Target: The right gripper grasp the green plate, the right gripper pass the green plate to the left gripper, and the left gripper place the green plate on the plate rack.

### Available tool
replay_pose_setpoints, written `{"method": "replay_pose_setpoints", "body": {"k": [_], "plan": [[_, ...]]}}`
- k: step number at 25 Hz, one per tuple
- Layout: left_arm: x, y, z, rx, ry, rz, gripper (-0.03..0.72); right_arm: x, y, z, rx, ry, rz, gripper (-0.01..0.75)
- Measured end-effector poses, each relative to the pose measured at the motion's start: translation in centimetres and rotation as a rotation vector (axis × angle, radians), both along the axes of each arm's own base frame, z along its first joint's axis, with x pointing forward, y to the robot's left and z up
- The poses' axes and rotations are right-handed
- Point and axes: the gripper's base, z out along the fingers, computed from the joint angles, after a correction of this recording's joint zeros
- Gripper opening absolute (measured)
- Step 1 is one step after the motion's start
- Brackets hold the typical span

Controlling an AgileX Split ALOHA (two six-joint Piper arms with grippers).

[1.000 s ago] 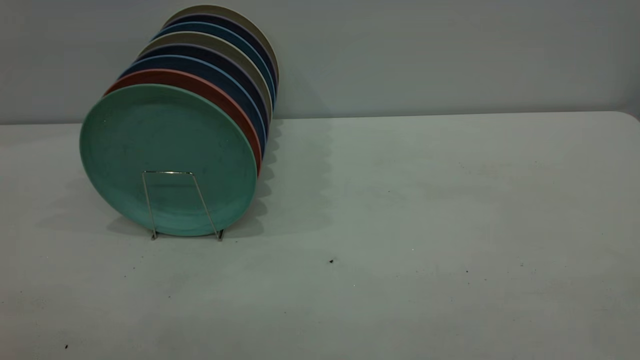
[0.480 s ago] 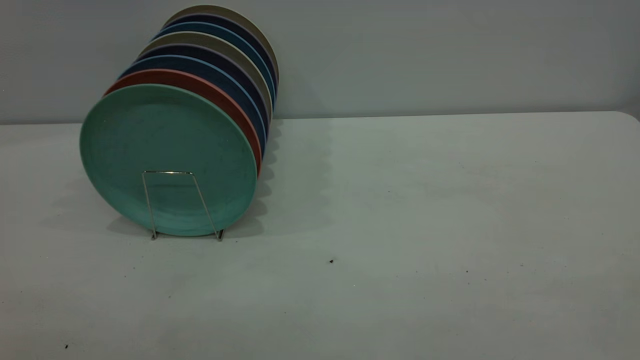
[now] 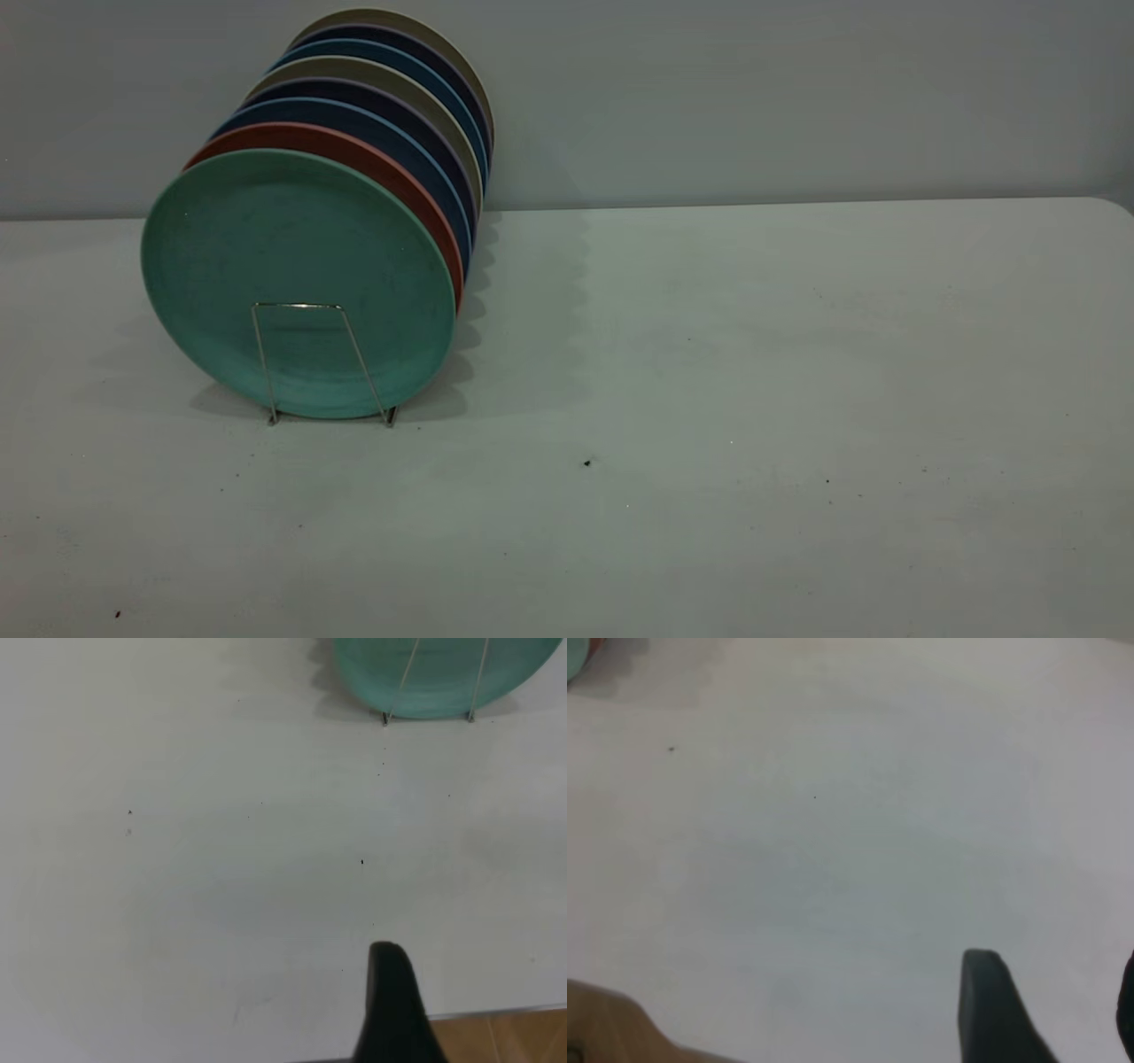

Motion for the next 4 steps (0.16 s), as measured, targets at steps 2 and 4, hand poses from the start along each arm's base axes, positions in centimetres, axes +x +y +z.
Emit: {"method": "replay_pose_setpoints", "body": {"k": [2,4], "plan": [[0.0,0.0,0.0,0.001,0.0,-0.001,0.512,0.0,0.0,0.0,0.0,0.0,0.0,0.357],[0.0,0.0,0.0,0.001,0.0,-0.001,0.512,0.0,0.0,0.0,0.0,0.0,0.0,0.357]]}}
